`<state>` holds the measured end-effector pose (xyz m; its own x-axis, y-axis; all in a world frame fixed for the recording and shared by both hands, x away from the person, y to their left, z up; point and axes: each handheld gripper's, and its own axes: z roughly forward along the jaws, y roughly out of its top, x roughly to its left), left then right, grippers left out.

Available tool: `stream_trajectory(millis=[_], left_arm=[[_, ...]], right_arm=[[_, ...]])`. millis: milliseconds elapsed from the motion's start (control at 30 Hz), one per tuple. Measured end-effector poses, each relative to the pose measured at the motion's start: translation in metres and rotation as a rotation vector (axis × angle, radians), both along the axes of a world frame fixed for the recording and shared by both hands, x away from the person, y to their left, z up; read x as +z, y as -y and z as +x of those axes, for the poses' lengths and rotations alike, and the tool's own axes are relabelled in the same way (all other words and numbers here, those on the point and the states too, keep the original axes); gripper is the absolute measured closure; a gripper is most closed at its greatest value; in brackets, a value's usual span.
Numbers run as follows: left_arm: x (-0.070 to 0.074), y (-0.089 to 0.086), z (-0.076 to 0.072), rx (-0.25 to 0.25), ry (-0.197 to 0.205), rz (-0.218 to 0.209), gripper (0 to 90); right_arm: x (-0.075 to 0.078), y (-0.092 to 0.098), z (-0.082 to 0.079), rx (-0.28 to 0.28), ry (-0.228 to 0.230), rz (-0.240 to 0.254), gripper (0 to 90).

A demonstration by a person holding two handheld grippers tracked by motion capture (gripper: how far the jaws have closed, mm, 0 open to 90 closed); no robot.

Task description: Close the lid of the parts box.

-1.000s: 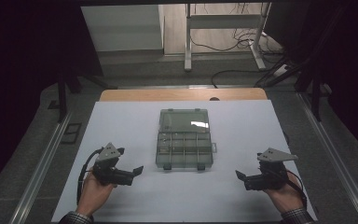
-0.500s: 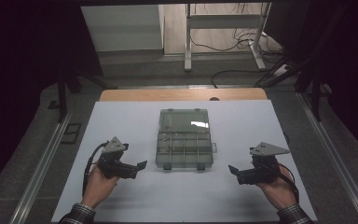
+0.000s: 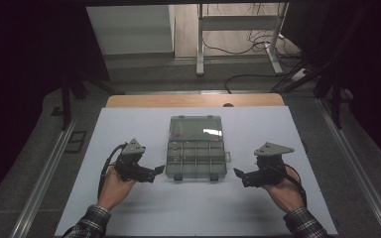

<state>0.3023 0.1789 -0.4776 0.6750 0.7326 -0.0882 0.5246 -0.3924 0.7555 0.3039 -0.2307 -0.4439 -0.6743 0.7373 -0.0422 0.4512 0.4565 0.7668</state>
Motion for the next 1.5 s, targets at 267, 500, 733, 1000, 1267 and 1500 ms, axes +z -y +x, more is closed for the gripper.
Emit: stream_trajectory(millis=[267,500,733,1000,1267,1500], left_arm=[[0.0,0.01,0.012,-0.011,0.001,0.017,0.0],[-0.001,0.016,0.022,-0.012,-0.01,0.008,0.0],[-0.002,0.022,0.031,-0.015,-0.01,0.006,0.4],[-0.005,0.03,0.04,-0.027,-0.014,0.028,0.6],[-0.009,0.036,0.048,-0.028,-0.032,0.026,0.7],[-0.01,0.042,0.052,-0.039,-0.031,0.022,0.7]], right_arm=[[0.002,-0.01,0.014,-0.009,-0.014,0.009,0.0],[0.001,-0.02,0.029,-0.007,-0.042,0.015,0.3],[-0.004,-0.033,0.047,-0.04,-0.08,-0.01,0.1],[-0.004,-0.046,0.067,-0.059,-0.087,-0.022,0.0],[-0.011,-0.062,0.089,-0.074,-0.12,-0.043,0.0],[-0.014,-0.068,0.108,-0.095,-0.149,-0.054,0.6]])
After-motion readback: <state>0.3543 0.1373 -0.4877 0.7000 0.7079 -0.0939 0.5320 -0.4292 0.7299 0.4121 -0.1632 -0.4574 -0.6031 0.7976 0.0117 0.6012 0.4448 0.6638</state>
